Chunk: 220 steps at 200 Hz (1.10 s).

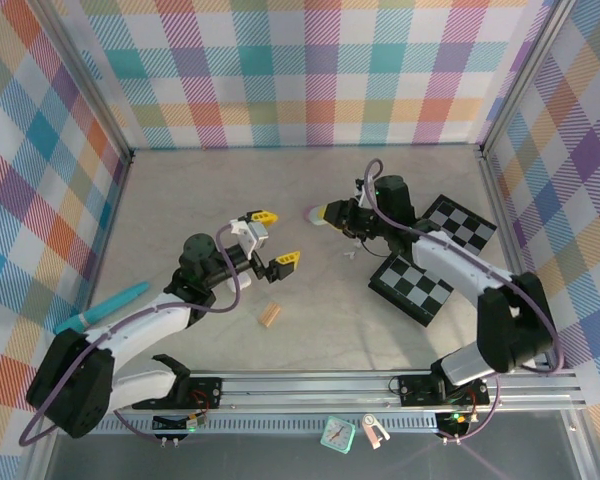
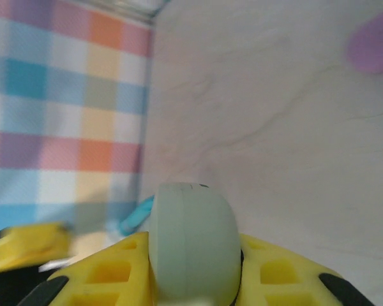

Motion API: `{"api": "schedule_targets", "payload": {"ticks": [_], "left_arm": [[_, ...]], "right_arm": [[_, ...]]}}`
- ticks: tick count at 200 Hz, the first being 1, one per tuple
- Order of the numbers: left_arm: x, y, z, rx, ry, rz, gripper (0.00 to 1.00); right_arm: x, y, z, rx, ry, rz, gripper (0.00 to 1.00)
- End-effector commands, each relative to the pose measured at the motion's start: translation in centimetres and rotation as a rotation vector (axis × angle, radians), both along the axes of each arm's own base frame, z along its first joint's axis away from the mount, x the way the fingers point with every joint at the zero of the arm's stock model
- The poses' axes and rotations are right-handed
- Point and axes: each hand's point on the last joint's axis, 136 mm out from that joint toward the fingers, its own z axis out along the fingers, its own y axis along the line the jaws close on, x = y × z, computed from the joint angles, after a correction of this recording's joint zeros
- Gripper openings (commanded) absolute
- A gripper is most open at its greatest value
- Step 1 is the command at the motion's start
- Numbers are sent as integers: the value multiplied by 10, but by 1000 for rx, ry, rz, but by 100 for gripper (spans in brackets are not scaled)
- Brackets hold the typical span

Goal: Insert wireless bluetooth earbuds into charging case

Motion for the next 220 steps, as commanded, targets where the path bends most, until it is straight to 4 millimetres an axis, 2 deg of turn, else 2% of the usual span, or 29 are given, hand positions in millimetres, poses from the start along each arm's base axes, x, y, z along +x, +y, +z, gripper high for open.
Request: {"api": "schedule_targets", "payload": {"ticks": [1, 44, 77, 95, 119, 146, 159, 169, 190, 209, 220], "left_arm": [[-3, 11, -36, 141, 94, 60, 100], [7, 36, -58, 218, 222, 220, 100], [18, 54, -61, 191, 317, 365, 100], [24, 65, -64, 190, 366, 443, 100], [32, 81, -67, 180, 462, 567, 100], [36, 102, -79, 180, 632, 739, 100], [34, 115, -86, 203, 723, 837, 100], [31, 128, -93, 232, 788, 921, 100], [26, 134, -106, 276, 849, 953, 100], [25, 144, -114, 235, 897, 982, 100], [25, 151, -118, 189, 937, 998, 100]], "right_arm": [[27, -15, -34, -110, 2, -37, 28], [70, -14, -89, -185, 98, -47, 31], [89, -18, -130, -250, 170, -58, 32], [96, -23, -146, -281, 201, -64, 32], [102, -31, -157, -317, 213, -75, 34], [103, -42, -153, -388, 188, -83, 40], [102, -48, -145, -421, 159, -84, 50], [101, -52, -136, -442, 129, -81, 61], [96, -59, -116, -476, 60, -68, 75], [85, -55, -97, -482, -32, -8, 83], [74, -43, -85, -466, -116, 87, 84]]}}
